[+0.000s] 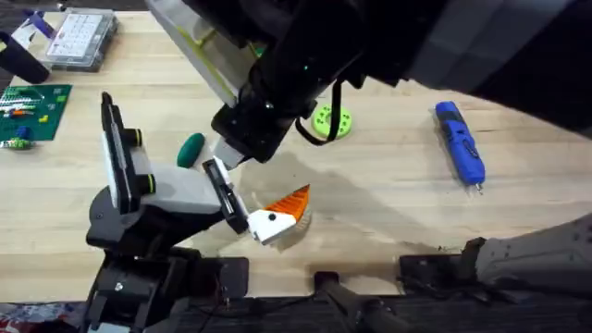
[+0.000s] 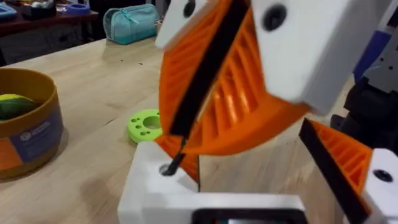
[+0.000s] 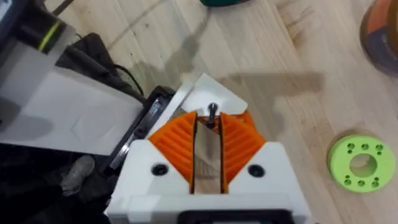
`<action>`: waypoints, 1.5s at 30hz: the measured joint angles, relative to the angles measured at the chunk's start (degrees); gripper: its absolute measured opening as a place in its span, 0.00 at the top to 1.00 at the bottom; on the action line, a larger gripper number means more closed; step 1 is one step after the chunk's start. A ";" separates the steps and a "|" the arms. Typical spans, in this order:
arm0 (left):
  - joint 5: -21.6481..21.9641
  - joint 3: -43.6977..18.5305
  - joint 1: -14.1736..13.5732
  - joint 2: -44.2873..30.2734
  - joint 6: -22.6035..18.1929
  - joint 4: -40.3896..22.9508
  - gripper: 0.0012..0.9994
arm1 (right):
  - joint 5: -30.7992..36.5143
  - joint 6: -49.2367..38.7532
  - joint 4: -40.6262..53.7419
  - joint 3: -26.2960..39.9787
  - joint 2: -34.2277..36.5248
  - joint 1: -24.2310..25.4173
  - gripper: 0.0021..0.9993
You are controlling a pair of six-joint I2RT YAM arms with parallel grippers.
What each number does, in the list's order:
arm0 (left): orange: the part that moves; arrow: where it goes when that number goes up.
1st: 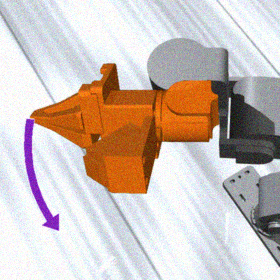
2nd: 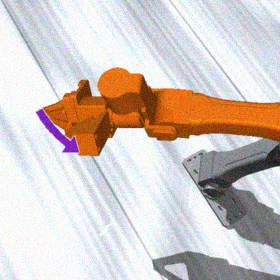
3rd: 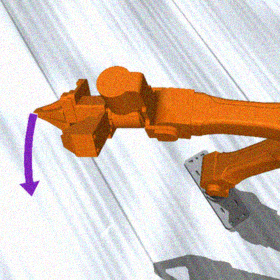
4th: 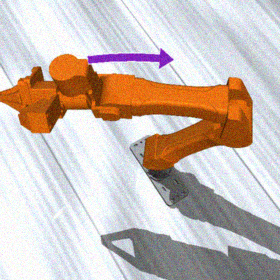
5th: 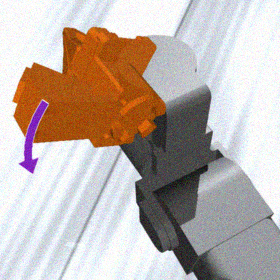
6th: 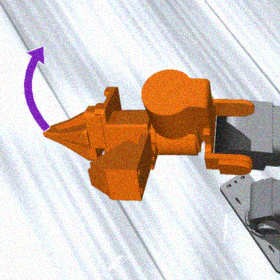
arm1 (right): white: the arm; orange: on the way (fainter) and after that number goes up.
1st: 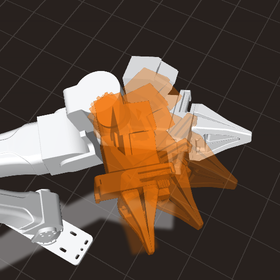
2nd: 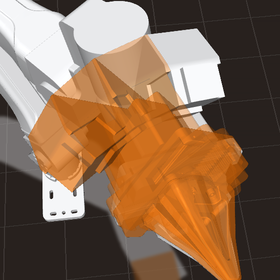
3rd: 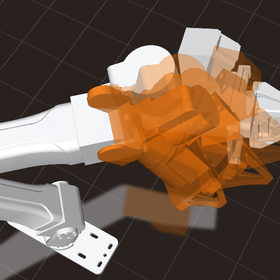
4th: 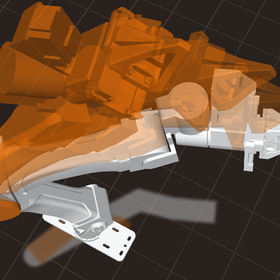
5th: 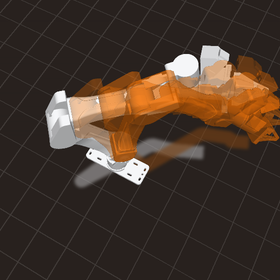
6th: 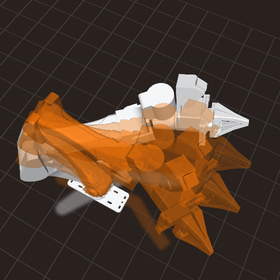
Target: Pick up the gripper from the table and insert it into the empty holder that is missing its gripper. Then pick up a screw, insert it into the mounting hole, and use the screwdriver to tighten it. Finally, clean up the table by picking up the vegetable and placing it into the bucket.
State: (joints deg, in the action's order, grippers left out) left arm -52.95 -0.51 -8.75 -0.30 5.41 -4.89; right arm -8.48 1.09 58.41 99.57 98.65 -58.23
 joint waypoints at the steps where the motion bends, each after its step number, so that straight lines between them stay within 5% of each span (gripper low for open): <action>1: 0.00 0.00 0.00 0.00 0.00 0.00 0.01 | -0.01 0.01 -0.15 -0.04 0.00 -0.01 0.78; 10: 0.00 0.00 0.00 0.00 0.00 0.00 0.01 | 0.00 0.01 -0.35 -0.48 0.00 -0.01 0.78; 16: 0.02 0.00 0.00 -0.01 0.23 -0.02 0.01 | 0.01 0.01 -0.62 -0.50 0.19 0.01 0.99; 45: -0.02 0.00 0.00 -0.39 2.30 -0.03 0.03 | -0.57 0.01 -2.61 -0.46 2.48 0.01 0.99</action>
State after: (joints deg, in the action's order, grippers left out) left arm -52.97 -0.51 -8.75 -0.69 7.71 -4.92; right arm -9.06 1.10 55.80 99.11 101.13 -58.22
